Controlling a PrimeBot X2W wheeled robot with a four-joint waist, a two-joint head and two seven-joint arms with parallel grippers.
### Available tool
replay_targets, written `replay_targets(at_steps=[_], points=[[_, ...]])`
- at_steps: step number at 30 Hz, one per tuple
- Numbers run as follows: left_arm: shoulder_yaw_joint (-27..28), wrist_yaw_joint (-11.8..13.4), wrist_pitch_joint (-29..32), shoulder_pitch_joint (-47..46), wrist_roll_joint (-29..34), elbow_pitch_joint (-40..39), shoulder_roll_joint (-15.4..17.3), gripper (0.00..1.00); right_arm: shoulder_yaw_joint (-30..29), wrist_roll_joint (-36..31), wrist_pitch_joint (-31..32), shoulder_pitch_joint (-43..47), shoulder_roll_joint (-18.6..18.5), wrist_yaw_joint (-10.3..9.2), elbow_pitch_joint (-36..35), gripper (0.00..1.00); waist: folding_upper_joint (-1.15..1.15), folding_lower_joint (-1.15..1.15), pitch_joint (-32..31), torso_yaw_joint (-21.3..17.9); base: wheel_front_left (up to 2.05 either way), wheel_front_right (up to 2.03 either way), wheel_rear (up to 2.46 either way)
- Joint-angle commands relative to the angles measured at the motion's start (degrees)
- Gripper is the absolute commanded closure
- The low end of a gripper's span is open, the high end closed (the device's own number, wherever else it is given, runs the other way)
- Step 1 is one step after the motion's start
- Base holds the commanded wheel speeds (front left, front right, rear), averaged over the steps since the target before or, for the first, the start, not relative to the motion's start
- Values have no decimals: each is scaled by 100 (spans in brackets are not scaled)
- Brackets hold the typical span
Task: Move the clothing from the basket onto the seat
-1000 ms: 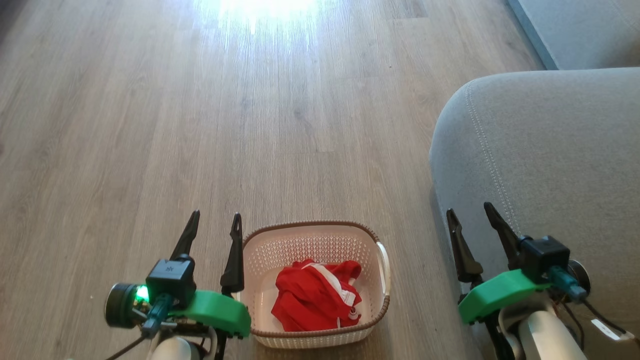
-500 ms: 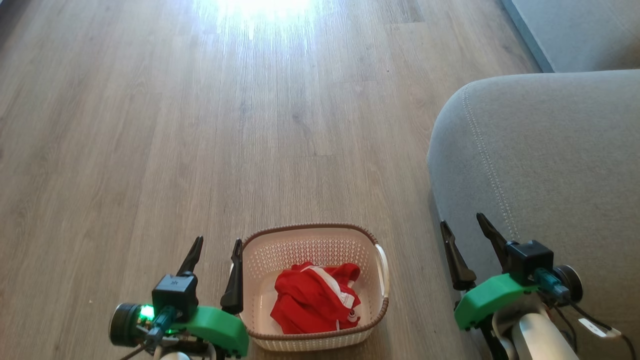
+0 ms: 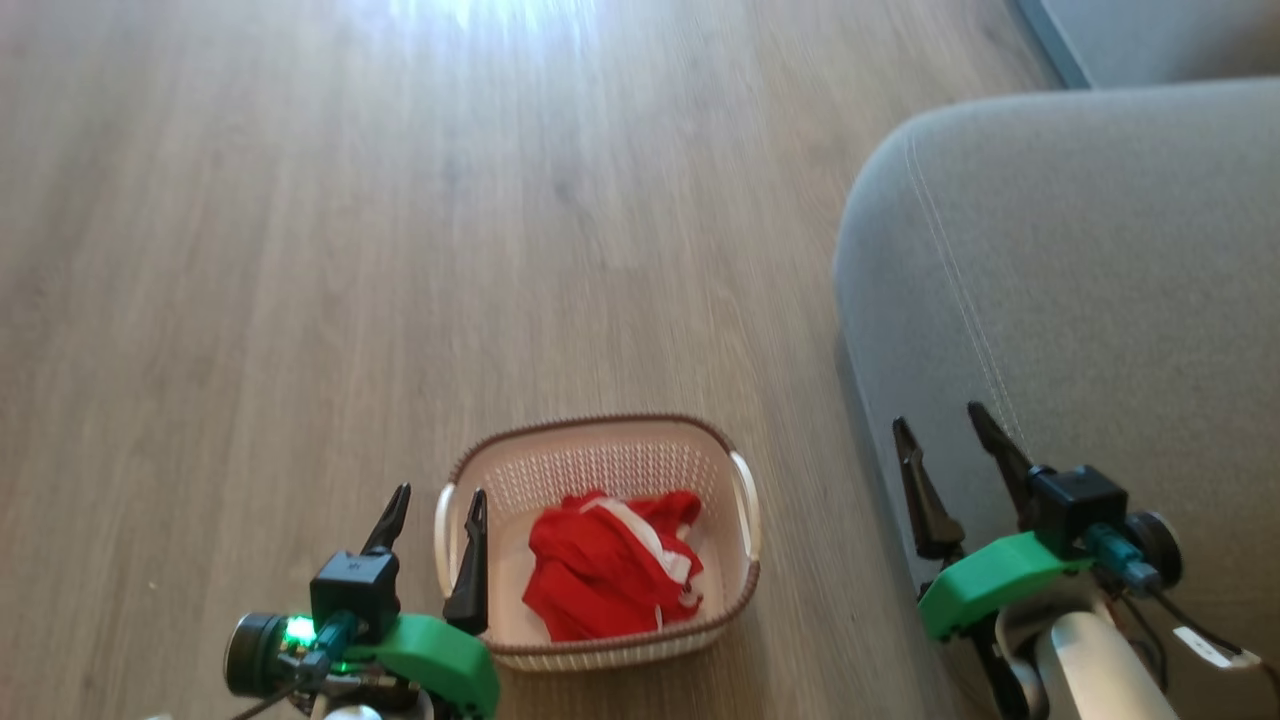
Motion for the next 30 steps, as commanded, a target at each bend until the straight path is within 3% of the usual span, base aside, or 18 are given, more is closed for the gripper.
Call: replay_targets(at_steps=[1, 7, 16, 25, 30], points=[[172, -44, -73, -339, -20, -145, -10, 0, 96, -61, -60, -234, 15, 1, -247, 0, 0, 0, 192, -119, 0, 0, 0], [201, -292, -73, -790, 165, 13, -10, 0, -69, -240, -60, -265, 15, 1, -870, 0, 0, 0, 1195, -319, 0, 0, 0], [272, -905, -73, -1937, 672, 772, 129, 0, -172, -309, -60, -335, 15, 1, -1977, 0, 0, 0, 2938, -646, 0, 0, 0], [-78, -1107, -73, -3066, 1157, 1957, 573, 0, -80, -126, -60, -313, 15, 1, -2550, 0, 0, 0, 4178, -907, 0, 0, 0], [-211, -1116, -73, -3528, 1230, 2384, 707, 0, -91, 39, -60, -357, 15, 1, -2686, 0, 0, 0, 4548, -977, 0, 0, 0]])
